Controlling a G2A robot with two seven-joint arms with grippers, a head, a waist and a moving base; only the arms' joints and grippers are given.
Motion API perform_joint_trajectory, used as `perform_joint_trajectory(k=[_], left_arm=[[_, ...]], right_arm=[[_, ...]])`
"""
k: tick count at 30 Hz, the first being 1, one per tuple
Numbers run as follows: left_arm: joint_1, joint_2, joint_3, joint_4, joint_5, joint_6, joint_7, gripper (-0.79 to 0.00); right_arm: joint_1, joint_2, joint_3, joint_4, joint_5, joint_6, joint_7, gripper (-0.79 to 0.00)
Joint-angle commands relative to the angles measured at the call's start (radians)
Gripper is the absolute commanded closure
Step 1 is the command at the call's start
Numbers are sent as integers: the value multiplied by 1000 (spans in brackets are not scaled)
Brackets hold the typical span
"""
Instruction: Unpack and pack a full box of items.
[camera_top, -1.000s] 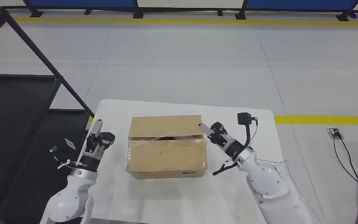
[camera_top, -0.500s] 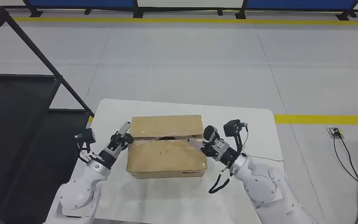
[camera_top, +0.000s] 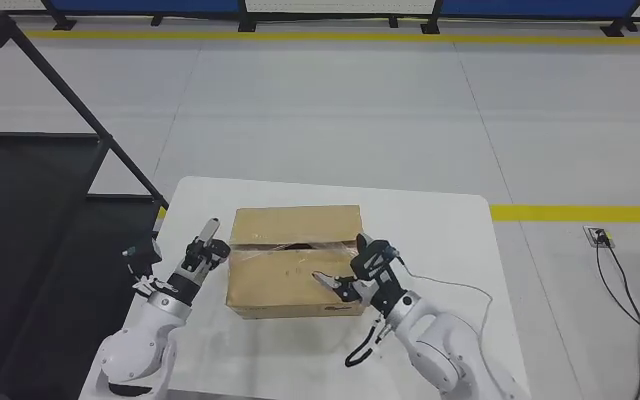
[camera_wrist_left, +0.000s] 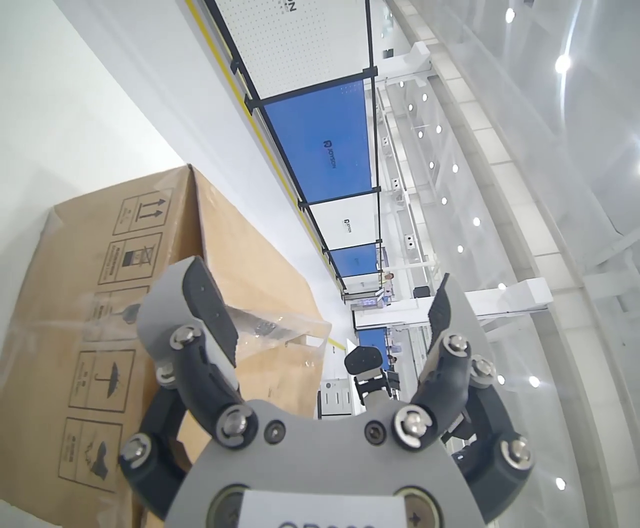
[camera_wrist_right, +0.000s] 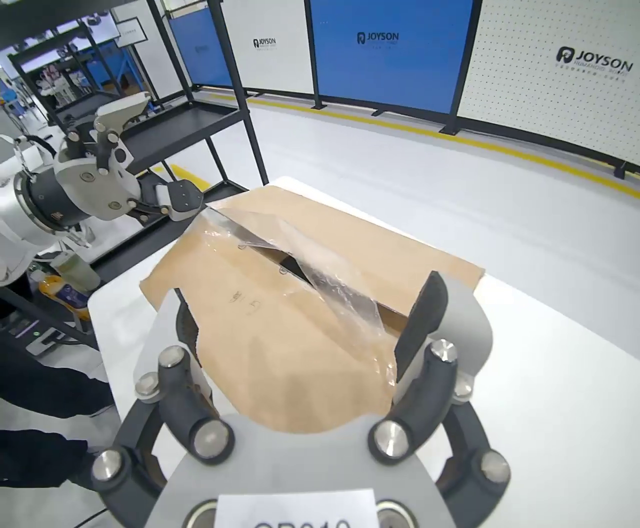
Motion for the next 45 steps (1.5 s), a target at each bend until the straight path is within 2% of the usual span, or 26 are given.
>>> perform_joint_trajectory(k=[1, 3, 5, 10, 13, 16, 21, 22, 23, 25, 27, 28, 32, 37, 38, 40, 44, 45], left_arm=[[13, 0, -7, -2, -10, -6, 2, -785], [22, 1, -12, -3, -17, -11, 2, -785], [28, 2, -16, -2, -22, -12, 3, -785], [37, 3, -18, -5, -30, -14, 4, -785], [43, 3, -16, -10, -29, -17, 3, -785], [49, 4, -17, -16, -32, -21, 3, -785], [67, 5, -27, -25, -44, -46, 1, -785], [71, 6, -30, -26, -46, -51, -2, -785], [74, 6, -34, -27, -50, -55, -4, -785], [80, 7, -40, -29, -56, -63, -8, -785], [85, 8, -45, -31, -61, -68, -10, -785], [87, 8, -47, -31, -62, -69, -11, -785], [89, 9, -51, -32, -65, -73, -16, -785], [91, 10, -52, -32, -66, -75, -16, -785], [91, 11, -52, -32, -67, -75, -17, -785], [92, 11, -52, -31, -67, -76, -18, -785], [93, 12, -52, -30, -65, -79, -21, -785], [94, 13, -53, -30, -64, -80, -21, -785]], right_arm=[[0, 0, 0, 0, 32, 0, 0, -785], [0, 0, 0, 0, 32, 0, 0, -785], [4, 0, -16, 3, -42, 12, -1, -785], [38, -21, -160, -19, -452, 246, 85, -785], [79, -44, -248, -2, -610, 344, 181, -785], [126, -71, -303, 34, -687, 427, 280, -785], [197, -113, -360, 104, -750, 488, 386, -785], [209, -121, -366, 117, -750, 487, 404, -736], [221, -127, -368, 130, -753, 486, 422, -653], [237, -138, -374, 147, -757, 476, 445, -588], [244, -147, -375, 160, -770, 475, 467, -397], [244, -151, -377, 163, -776, 476, 473, -382], [241, -166, -379, 177, -825, 492, 518, -382], [214, -179, -374, 163, -866, 505, 516, -391], [206, -181, -371, 157, -874, 506, 516, -422], [192, -183, -365, 147, -890, 503, 514, -536], [167, -189, -348, 128, -914, 495, 508, -576], [162, -191, -343, 124, -919, 494, 504, -606]])
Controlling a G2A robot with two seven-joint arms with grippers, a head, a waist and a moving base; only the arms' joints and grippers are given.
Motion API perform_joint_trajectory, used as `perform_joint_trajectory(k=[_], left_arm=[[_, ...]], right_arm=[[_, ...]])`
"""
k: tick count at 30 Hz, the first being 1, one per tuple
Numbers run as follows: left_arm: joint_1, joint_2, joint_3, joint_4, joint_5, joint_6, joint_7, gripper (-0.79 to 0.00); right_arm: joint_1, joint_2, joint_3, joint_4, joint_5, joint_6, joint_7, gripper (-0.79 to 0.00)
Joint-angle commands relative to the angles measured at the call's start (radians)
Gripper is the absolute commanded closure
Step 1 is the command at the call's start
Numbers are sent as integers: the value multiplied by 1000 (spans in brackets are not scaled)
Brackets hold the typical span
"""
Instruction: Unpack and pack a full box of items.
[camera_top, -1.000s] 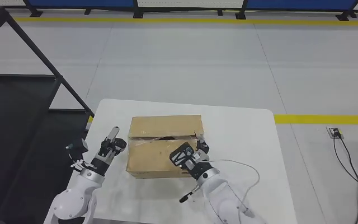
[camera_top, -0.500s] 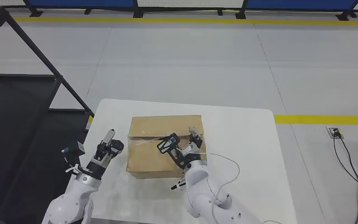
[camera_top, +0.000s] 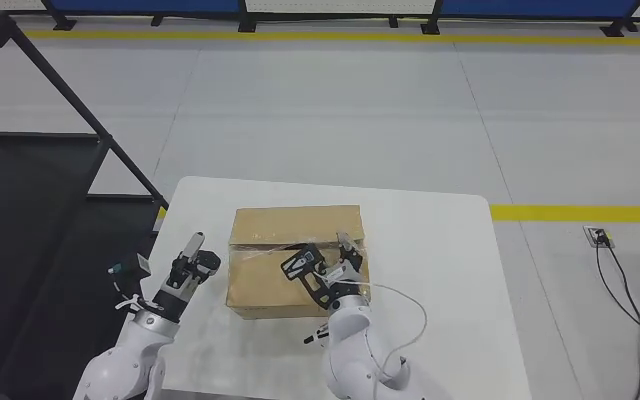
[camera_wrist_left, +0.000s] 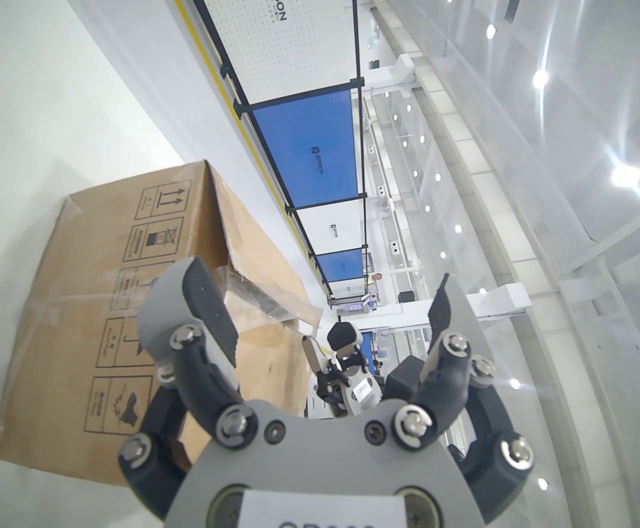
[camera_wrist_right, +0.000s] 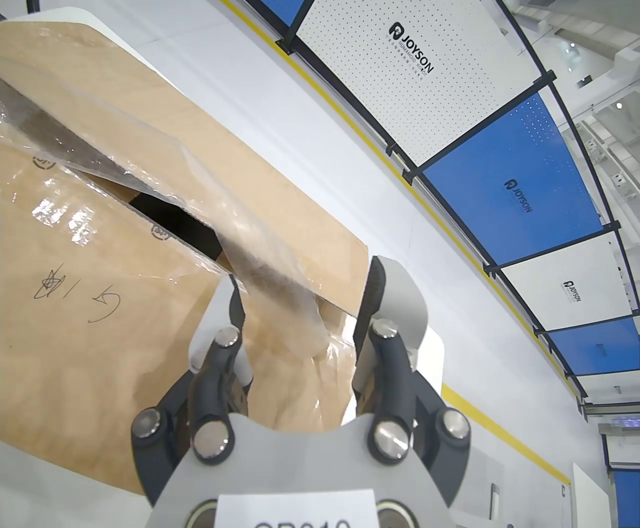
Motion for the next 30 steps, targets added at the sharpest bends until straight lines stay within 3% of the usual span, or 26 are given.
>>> perform_joint_trajectory(k=[1, 4, 9, 22, 30], left_arm=[[1, 0, 0, 0, 2, 0, 1, -785], [4, 1, 0, -3, 0, -2, 0, -785], [9, 2, -6, -6, -5, -4, 3, -785], [12, 5, -13, -3, -13, -8, -1, -785], [4, 7, -12, 5, -16, -9, -5, -785]], right_arm=[[-10, -3, 8, -8, -7, -6, -9, -606], [-21, -7, 25, -15, -14, -18, -20, -579], [-27, -18, 32, -3, -19, -53, -38, -606], [-14, -59, 48, 56, -54, -29, -17, -588], [-65, -68, 86, 32, -96, 9, -58, -443]])
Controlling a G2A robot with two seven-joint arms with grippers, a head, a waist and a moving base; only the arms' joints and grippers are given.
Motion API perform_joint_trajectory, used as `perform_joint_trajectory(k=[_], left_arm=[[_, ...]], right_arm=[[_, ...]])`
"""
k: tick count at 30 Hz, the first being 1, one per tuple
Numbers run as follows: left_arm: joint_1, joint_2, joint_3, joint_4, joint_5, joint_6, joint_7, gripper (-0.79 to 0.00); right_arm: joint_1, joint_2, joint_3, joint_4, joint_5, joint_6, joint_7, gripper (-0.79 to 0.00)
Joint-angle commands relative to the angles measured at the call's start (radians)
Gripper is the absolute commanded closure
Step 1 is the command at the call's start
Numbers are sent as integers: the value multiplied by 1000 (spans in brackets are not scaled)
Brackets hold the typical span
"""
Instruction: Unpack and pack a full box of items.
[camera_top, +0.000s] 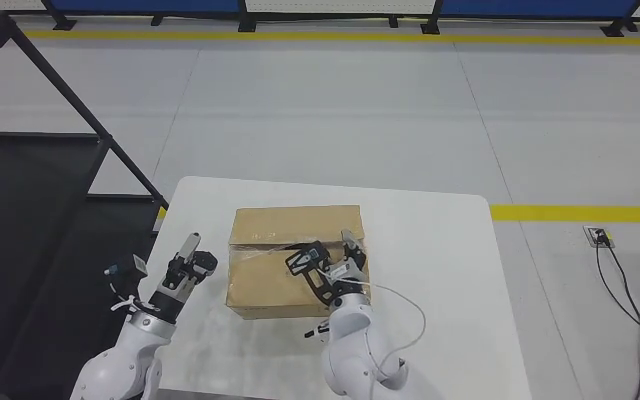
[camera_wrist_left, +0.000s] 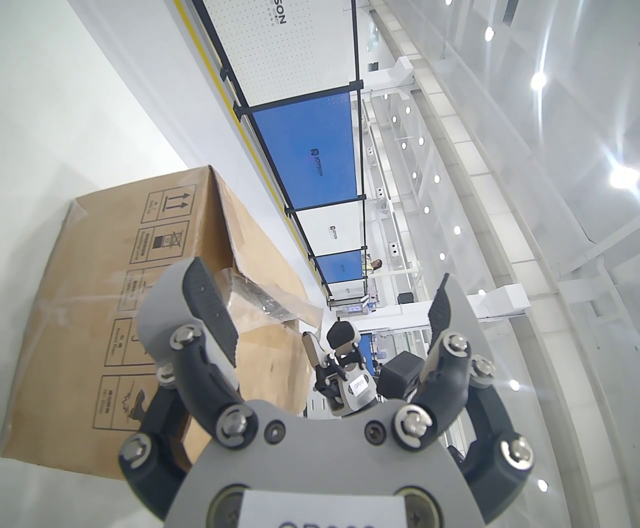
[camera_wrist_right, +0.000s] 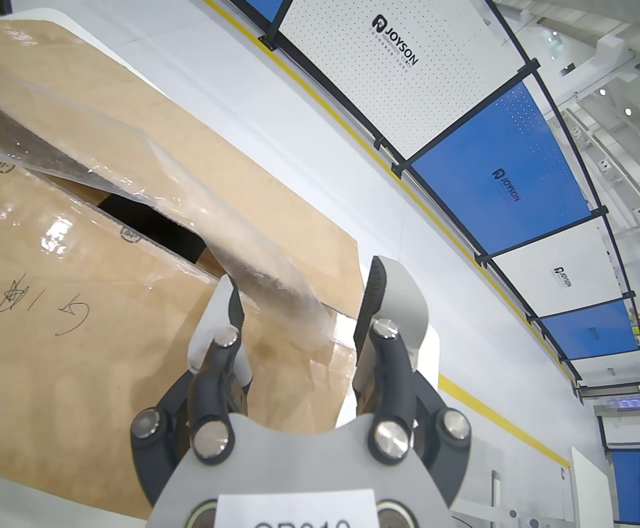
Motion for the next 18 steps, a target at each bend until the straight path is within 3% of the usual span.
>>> perform_joint_trajectory(k=[1, 11, 18], left_arm=[[-1, 0, 0, 2, -1, -1, -1, -785], [-2, 2, -5, 9, -9, -7, 1, -785], [1, 4, -8, 12, -13, -7, 2, -785]], right_arm=[[-10, -2, 8, -4, -12, 9, -10, -440], [-18, -16, 52, -14, 25, -69, -46, -413], [-21, -23, 84, -26, 62, -128, -79, -314]])
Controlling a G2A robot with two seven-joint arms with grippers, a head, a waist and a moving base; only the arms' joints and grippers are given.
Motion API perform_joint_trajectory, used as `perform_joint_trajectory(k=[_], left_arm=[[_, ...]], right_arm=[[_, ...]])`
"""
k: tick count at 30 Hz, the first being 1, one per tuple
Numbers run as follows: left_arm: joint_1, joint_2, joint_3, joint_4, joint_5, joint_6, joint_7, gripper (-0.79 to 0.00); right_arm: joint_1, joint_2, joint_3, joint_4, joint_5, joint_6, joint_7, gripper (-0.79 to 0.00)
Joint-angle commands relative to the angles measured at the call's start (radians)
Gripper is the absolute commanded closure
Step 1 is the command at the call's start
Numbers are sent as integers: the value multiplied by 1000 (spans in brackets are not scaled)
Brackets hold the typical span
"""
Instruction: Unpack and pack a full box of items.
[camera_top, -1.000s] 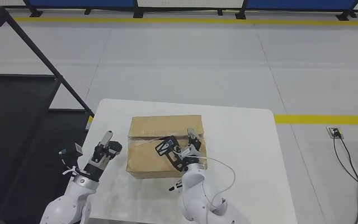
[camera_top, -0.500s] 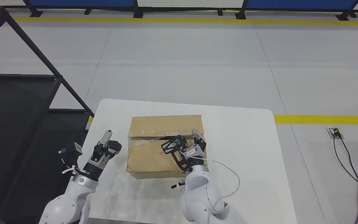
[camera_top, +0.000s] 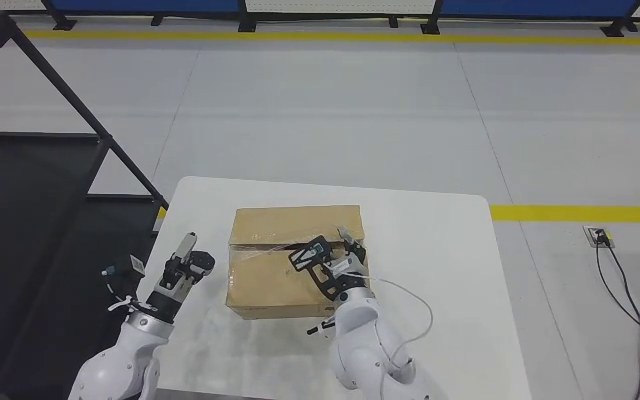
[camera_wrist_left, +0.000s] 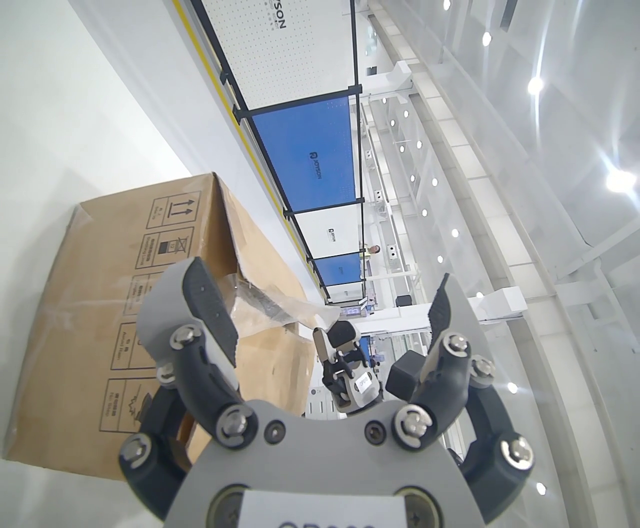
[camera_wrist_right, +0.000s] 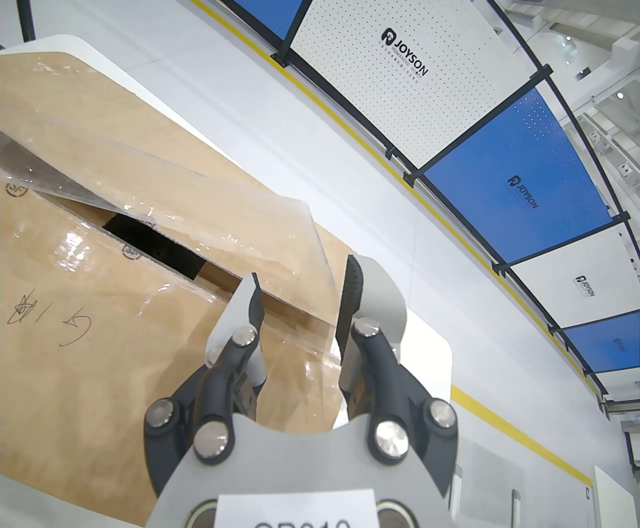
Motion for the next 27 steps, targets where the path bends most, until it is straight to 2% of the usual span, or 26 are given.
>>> perform_joint_trajectory(k=[1, 5, 8, 10, 15, 16, 17, 18, 19, 27], left_arm=[[0, 0, 0, 0, -1, 0, -1, -785], [0, 1, 0, 0, -2, -2, -2, -785], [0, 2, 0, 1, -2, -4, -2, -785], [-1, 2, 0, 2, -4, -6, -3, -785], [-1, 3, -4, 3, -8, -6, -4, -785], [-1, 3, -5, 3, -8, -6, -4, -785], [-1, 3, -5, 4, -10, -5, -3, -785], [-1, 4, -6, 3, -10, -5, -2, -785], [-1, 4, -6, 4, -9, -6, -2, -785], [-8, 5, -5, 8, -10, -4, -3, -785]], right_arm=[[-3, -1, 10, -6, 4, -15, -4, -289], [-8, -3, 26, -20, 23, -49, -15, -185], [-10, -5, 42, -27, 36, -72, -22, -160], [-10, -6, 50, -30, 41, -81, -26, -117], [-7, -11, 62, -27, 45, -92, -35, -105], [-5, -12, 64, -26, 47, -92, -34, -135], [-4, -13, 66, -24, 45, -89, -31, -200], [-3, -15, 67, -24, 42, -86, -28, -305], [-2, -16, 67, -24, 41, -87, -27, -357], [0, -25, 77, -26, 41, -104, -8, -440]])
